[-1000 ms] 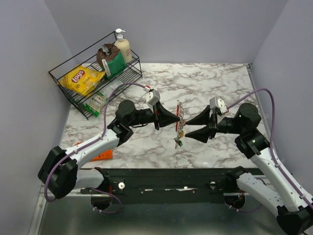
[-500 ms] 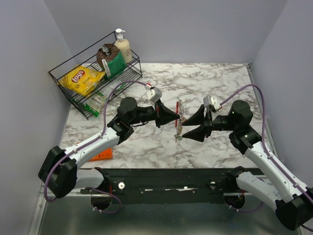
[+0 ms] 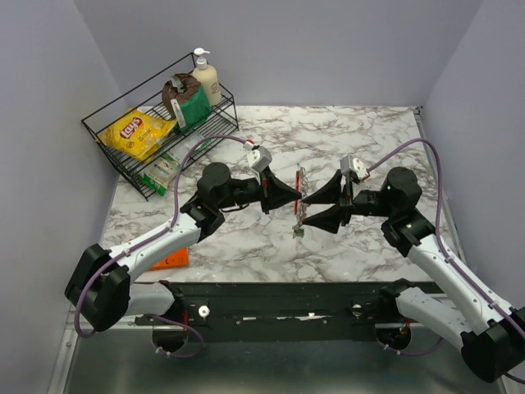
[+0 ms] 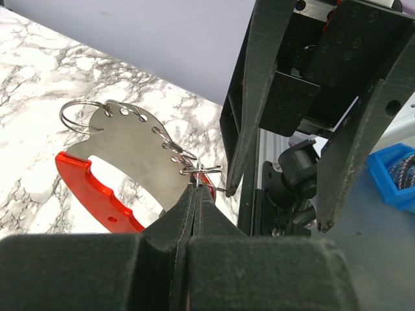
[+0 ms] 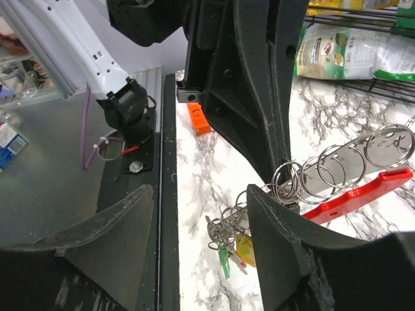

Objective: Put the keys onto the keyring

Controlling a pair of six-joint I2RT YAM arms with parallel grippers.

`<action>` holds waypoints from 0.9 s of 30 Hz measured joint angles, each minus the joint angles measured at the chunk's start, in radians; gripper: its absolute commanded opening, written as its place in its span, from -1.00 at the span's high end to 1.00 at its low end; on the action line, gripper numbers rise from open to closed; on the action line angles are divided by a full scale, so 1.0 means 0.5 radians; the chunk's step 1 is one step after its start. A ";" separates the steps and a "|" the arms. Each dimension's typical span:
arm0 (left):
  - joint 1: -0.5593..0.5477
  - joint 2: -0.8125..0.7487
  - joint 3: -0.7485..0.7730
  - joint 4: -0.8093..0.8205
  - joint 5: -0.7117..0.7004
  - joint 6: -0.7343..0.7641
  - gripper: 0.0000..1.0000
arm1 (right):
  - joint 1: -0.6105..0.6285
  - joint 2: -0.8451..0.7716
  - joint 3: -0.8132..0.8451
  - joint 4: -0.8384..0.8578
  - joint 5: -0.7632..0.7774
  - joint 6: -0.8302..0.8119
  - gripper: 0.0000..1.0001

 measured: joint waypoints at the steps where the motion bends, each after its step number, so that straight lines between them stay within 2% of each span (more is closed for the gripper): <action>1: 0.000 0.000 0.000 0.003 0.000 0.001 1.00 | 0.000 0.000 0.000 0.000 0.018 0.000 -0.36; 16: 0.007 -0.001 0.000 0.072 0.022 0.007 1.00 | 0.000 -0.039 0.000 -0.001 0.254 -0.017 -0.39; 27: 0.011 -0.012 -0.001 0.092 0.021 0.011 1.00 | 0.000 -0.164 0.000 0.000 0.469 -0.016 -0.50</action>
